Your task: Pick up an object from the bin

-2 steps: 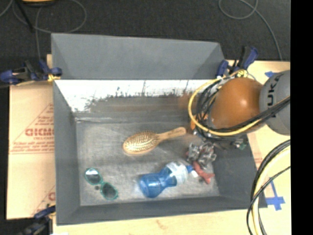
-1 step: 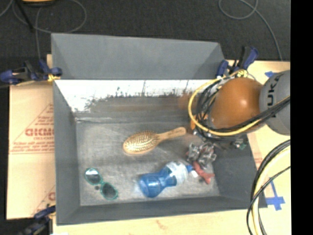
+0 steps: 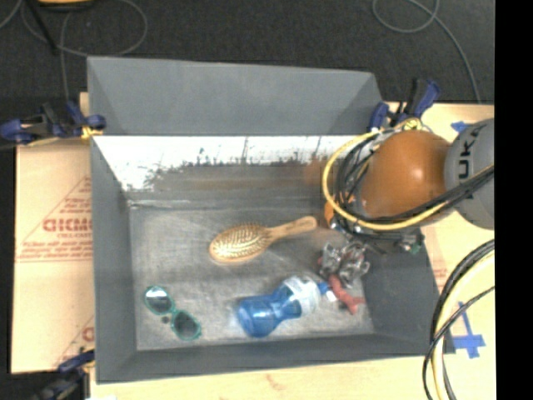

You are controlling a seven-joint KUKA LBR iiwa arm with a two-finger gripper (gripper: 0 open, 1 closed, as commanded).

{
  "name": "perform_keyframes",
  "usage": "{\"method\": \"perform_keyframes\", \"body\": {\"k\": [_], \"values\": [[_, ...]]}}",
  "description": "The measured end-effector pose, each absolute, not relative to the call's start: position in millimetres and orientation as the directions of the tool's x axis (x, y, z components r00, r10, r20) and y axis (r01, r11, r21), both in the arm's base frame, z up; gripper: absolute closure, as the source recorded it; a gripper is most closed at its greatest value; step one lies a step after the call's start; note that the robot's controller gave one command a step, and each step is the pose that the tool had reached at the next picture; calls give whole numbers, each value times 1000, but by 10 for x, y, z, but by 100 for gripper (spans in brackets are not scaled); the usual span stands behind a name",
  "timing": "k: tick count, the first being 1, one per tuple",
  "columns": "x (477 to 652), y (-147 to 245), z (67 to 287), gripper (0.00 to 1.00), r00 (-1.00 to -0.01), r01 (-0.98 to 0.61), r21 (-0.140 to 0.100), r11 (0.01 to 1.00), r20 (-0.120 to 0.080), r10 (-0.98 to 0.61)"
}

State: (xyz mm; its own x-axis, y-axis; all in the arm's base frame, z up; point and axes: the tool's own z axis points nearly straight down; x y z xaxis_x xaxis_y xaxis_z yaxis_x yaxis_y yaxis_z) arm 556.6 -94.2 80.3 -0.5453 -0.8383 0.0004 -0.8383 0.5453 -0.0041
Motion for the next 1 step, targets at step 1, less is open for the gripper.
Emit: {"method": "perform_keyframes", "body": {"k": [1], "values": [[5556,-936,978,100,-548,-837,0,548,0,-837]]}}
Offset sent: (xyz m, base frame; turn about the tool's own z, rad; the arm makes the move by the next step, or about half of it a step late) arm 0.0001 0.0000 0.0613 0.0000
